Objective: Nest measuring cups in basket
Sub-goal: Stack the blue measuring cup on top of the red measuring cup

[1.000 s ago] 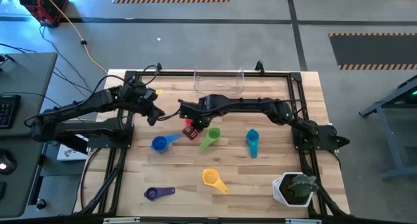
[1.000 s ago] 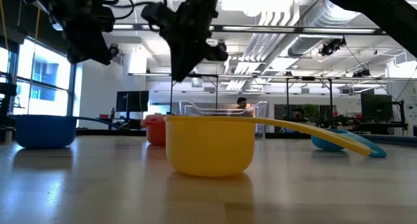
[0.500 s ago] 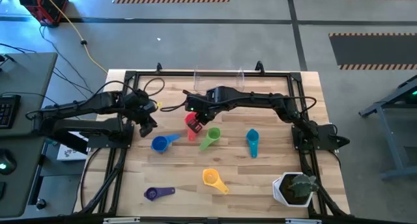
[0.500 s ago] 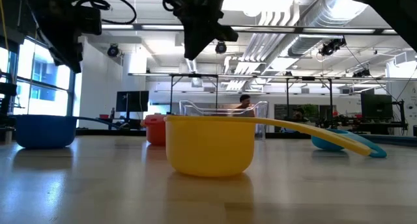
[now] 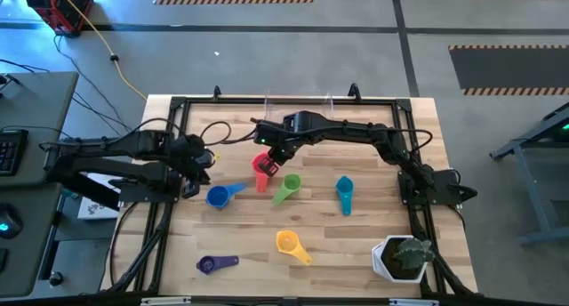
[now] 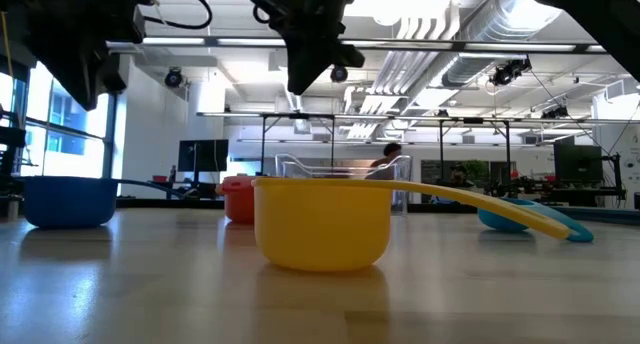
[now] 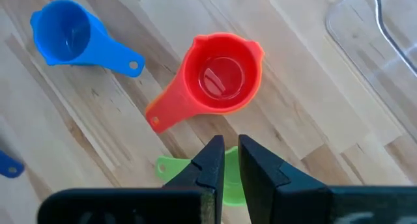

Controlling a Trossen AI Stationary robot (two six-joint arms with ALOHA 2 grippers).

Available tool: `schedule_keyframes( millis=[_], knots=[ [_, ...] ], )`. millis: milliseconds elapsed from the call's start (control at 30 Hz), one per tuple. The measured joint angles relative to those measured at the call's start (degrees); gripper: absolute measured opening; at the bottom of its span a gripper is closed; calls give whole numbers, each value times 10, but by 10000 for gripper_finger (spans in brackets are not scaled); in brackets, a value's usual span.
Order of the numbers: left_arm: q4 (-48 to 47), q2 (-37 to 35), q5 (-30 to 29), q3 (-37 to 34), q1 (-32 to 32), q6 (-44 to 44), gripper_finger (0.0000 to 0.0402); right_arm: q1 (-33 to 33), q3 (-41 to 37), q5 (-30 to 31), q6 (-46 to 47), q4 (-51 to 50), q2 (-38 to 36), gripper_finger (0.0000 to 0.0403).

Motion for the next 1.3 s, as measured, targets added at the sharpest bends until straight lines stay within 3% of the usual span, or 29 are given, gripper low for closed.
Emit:
schedule_keyframes(
  millis=[367,800,1300],
  knots=[
    [0,39,-42,0,-31,-81,107,-13,0,-27,-79,-19,0,37],
    [44,170,-53,0,-40,-112,108,-36,0,-26,-155,-51,0,37],
    [61,294,-67,0,-40,-116,108,-41,0,-26,-179,-54,0,37]
  ],
)
